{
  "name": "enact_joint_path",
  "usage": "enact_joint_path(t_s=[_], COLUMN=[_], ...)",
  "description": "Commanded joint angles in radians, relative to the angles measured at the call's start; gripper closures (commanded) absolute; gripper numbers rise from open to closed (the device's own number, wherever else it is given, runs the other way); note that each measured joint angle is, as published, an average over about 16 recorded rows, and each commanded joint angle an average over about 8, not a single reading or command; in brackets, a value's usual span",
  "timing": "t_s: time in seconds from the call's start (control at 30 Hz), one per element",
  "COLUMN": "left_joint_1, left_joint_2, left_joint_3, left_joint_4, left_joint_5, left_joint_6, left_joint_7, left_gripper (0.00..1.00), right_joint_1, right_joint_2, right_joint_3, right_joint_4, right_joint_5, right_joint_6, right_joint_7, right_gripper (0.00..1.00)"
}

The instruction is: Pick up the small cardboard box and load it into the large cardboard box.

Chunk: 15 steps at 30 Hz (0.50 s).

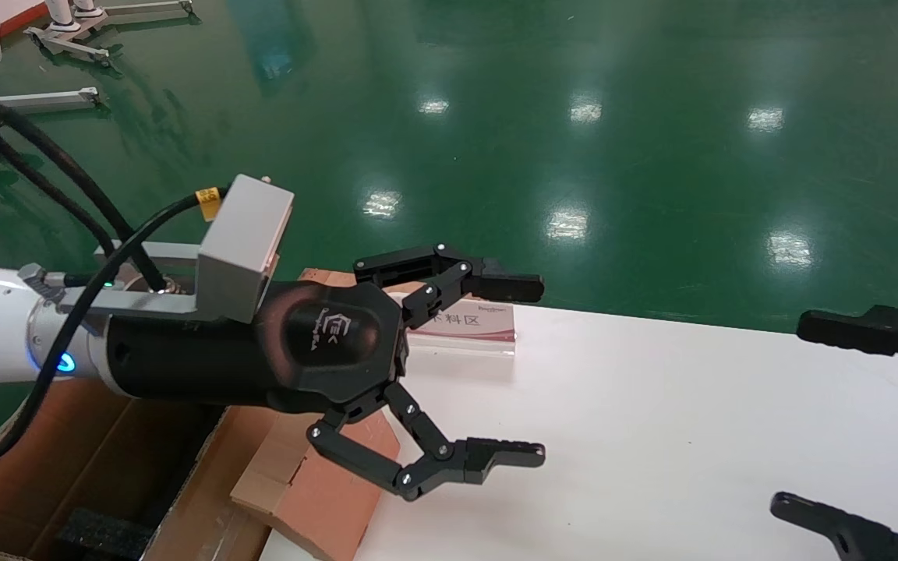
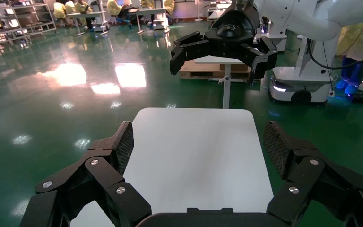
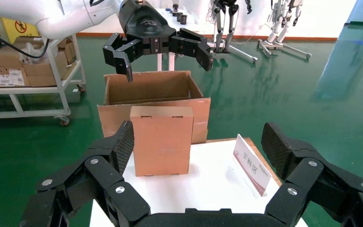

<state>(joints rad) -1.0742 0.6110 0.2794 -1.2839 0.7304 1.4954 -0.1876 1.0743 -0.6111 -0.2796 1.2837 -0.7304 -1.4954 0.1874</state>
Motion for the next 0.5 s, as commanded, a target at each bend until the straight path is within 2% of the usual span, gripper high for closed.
enact_joint_path(t_s=[0.03, 0.5], left_joint_1=[0.0, 0.0], left_joint_2=[0.0, 0.0], left_joint_3=[0.0, 0.0], left_joint_4=[0.0, 0.0], left_joint_5=[0.0, 0.0], left_joint_6=[0.0, 0.0], left_joint_7=[0.0, 0.0], left_gripper=[0.0, 0.0], right_joint_1=[0.0, 0.0], right_joint_2=[0.0, 0.0], right_joint_3=[0.0, 0.0], right_joint_4=[0.0, 0.0], right_joint_5=[0.0, 0.0], right_joint_6=[0.0, 0.0], right_joint_7=[0.0, 0.0], right_gripper=[0.0, 0.0])
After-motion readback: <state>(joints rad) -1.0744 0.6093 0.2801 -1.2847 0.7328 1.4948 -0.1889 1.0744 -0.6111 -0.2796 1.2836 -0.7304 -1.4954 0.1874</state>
